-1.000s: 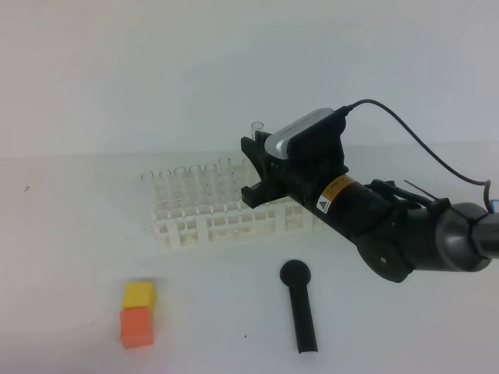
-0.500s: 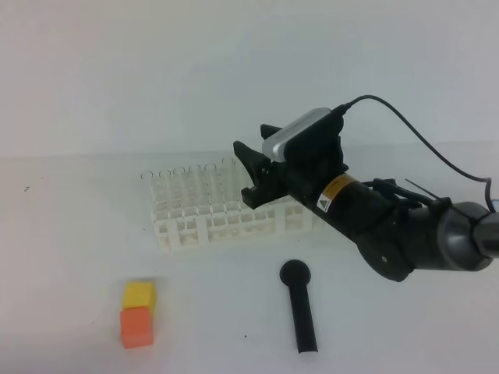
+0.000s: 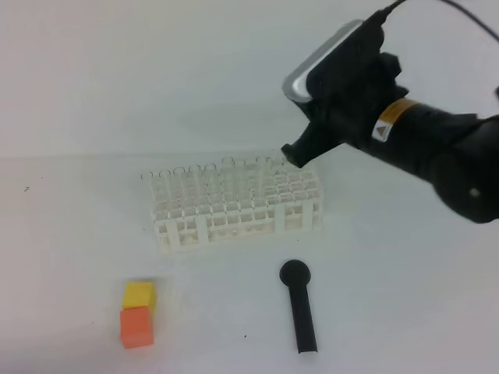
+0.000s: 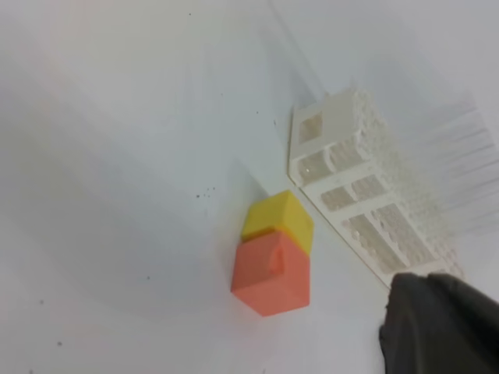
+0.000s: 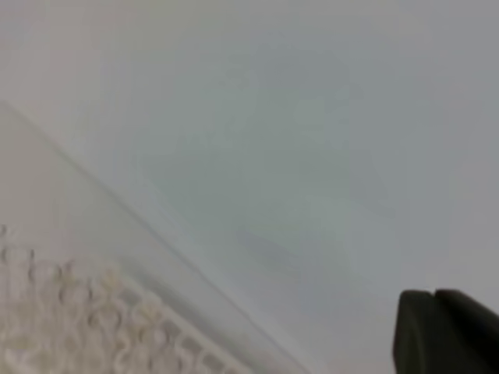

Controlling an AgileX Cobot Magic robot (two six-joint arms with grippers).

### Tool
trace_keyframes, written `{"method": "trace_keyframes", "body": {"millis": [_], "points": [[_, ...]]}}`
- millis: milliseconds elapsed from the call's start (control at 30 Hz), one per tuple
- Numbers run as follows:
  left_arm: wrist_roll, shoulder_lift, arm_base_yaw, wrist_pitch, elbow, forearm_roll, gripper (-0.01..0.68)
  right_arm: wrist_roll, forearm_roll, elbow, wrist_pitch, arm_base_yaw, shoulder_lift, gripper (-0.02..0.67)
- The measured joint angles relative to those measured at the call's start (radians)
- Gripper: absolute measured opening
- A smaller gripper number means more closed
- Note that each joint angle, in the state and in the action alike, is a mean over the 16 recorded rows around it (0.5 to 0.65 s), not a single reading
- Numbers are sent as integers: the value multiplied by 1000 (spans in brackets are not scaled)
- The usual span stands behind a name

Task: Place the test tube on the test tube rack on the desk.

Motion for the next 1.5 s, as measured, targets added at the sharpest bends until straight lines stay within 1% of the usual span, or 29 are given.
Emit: {"method": "trace_keyframes", "body": {"millis": [100, 200, 333, 500, 633, 833, 1167, 1333, 1500], "points": [[2, 0, 0, 0, 0, 0, -1, -67, 19, 0, 189, -1, -104, 46], [4, 0, 0, 0, 0, 0, -1, -118, 29, 6, 368, -1, -204, 14], [4, 0, 0, 0, 0, 0, -1, -151, 33, 32, 545, -2, -327, 2], [4, 0, 0, 0, 0, 0, -1, -158, 33, 92, 670, -2, -466, 0], [7, 0, 0, 0, 0, 1, -1, -158, 34, 152, 704, -2, -559, -1], [16, 0, 0, 0, 0, 1, -1, -158, 33, 225, 705, -2, -650, -1], [29, 0, 0, 0, 0, 2, -1, -136, 21, 255, 663, -12, -662, -1], [30, 0, 0, 0, -1, 3, -1, -102, 15, 256, 629, -56, -658, -1], [31, 0, 0, 0, -1, 3, -1, -65, 17, 256, 607, -147, -690, -1]]}}
